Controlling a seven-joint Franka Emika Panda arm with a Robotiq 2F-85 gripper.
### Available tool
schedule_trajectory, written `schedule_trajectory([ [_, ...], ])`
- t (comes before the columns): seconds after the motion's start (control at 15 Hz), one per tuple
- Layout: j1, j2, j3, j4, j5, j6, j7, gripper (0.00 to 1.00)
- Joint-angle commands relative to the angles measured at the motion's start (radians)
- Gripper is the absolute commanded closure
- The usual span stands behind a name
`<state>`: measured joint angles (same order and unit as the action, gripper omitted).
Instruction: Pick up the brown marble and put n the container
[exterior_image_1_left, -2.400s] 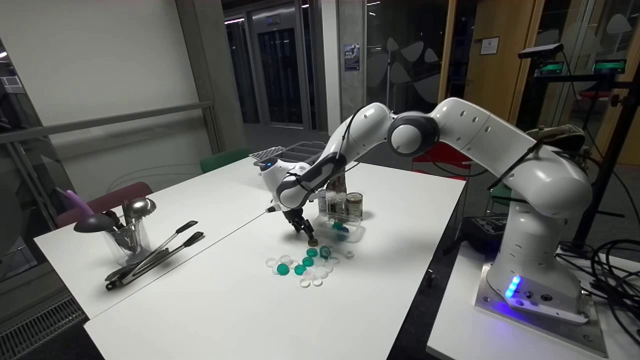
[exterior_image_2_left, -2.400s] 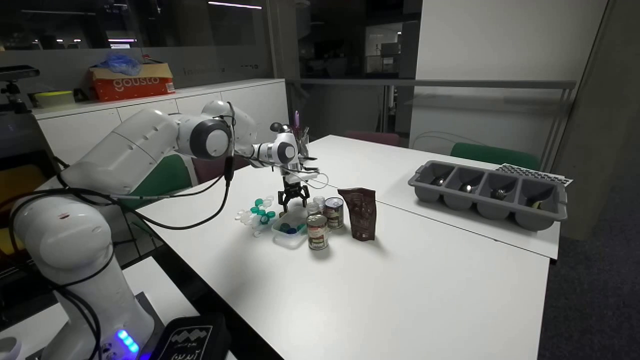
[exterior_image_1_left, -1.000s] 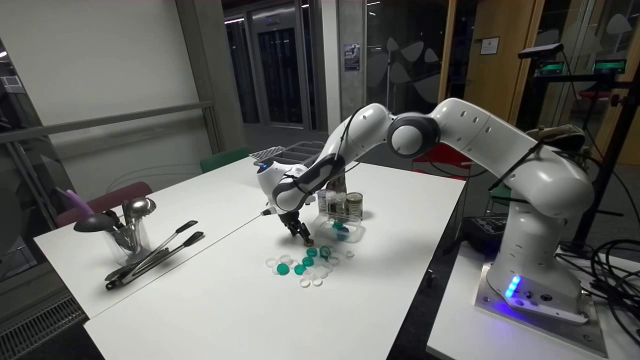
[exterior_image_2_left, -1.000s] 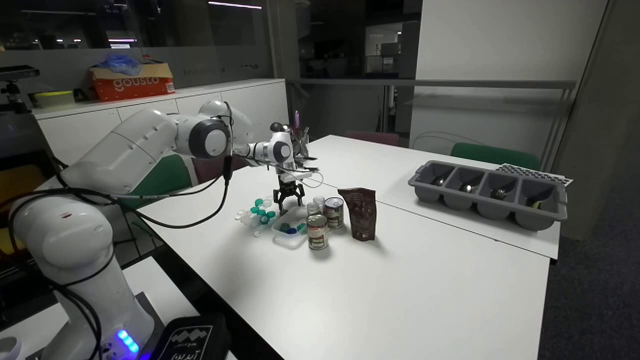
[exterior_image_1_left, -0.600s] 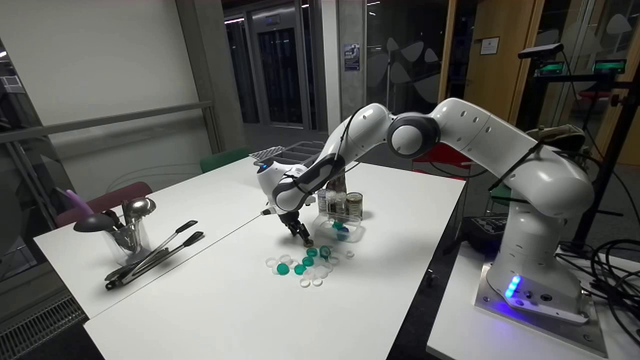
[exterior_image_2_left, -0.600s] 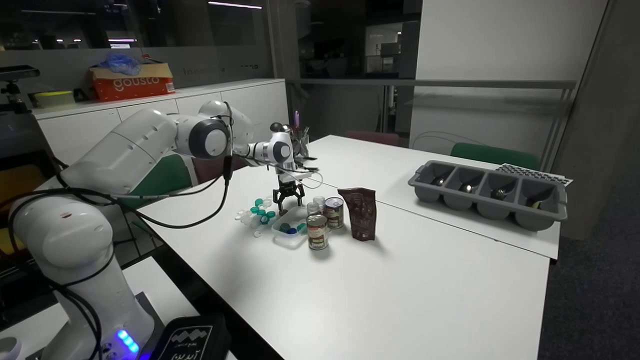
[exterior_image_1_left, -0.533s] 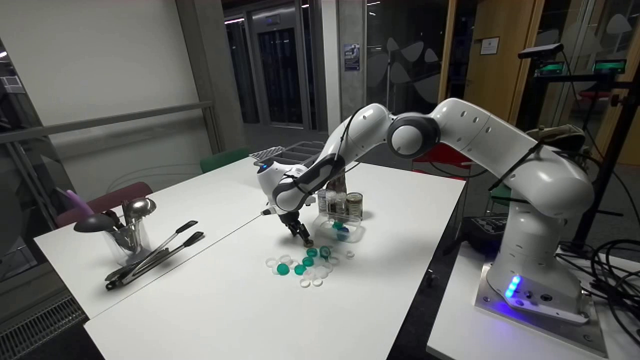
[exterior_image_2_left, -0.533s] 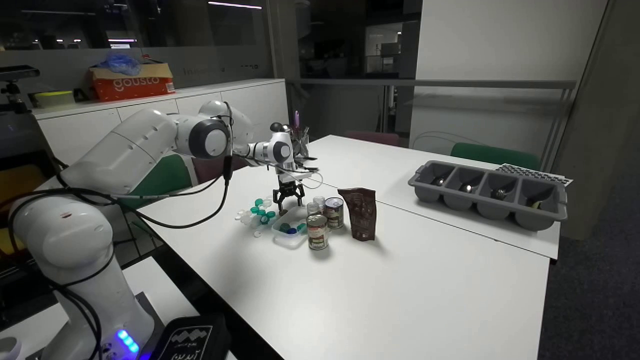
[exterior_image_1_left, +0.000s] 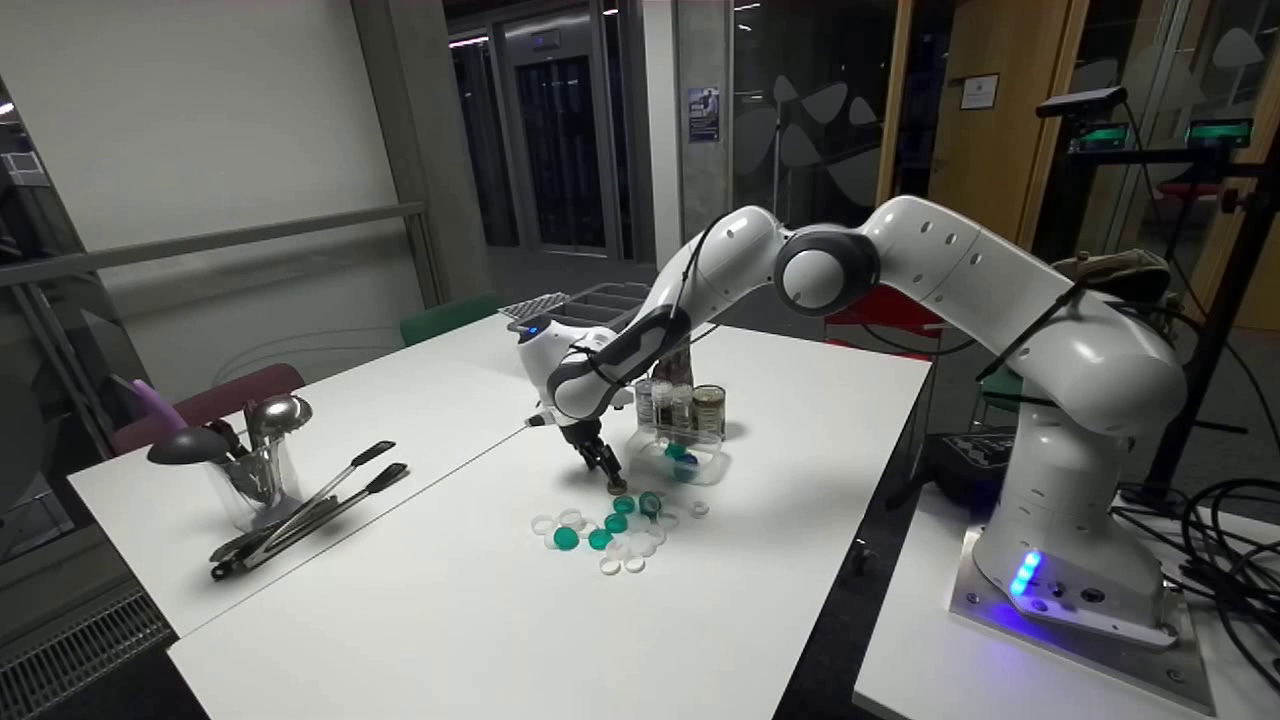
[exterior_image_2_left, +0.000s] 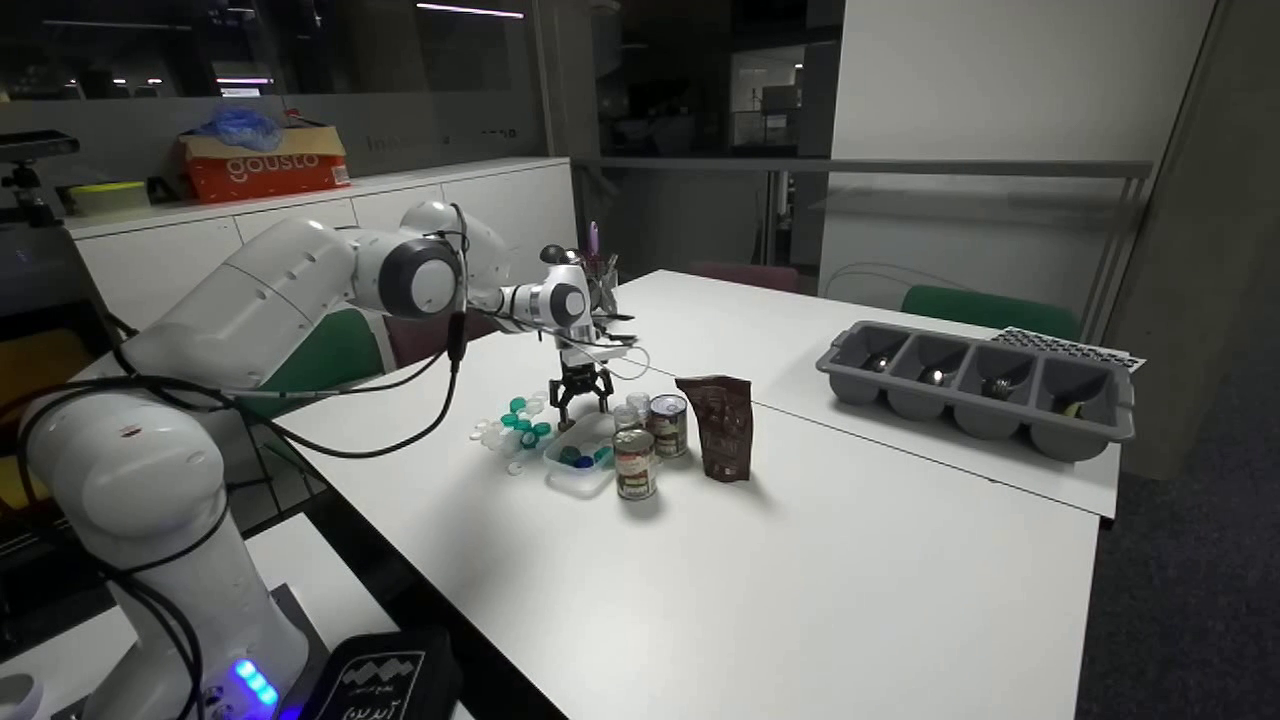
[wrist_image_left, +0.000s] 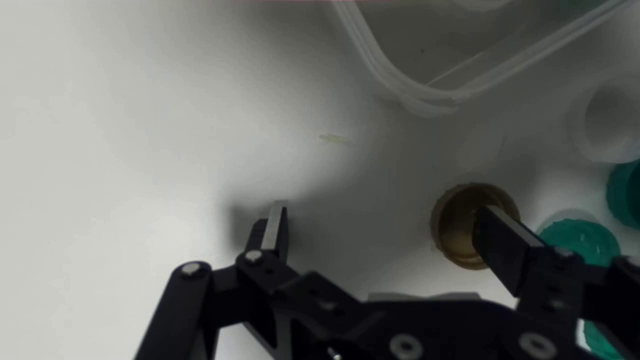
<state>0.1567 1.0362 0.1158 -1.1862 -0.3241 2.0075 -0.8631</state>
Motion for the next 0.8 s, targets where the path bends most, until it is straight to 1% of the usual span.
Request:
schedule_trajectory([
  [0.0,-0.019,-0.021,0.005,-0.031,0.027,0.010,0.001,0.00],
  [0.73,-0.019,0.007,0.006,0.008,0.034,-0.007,-0.008,0.00],
])
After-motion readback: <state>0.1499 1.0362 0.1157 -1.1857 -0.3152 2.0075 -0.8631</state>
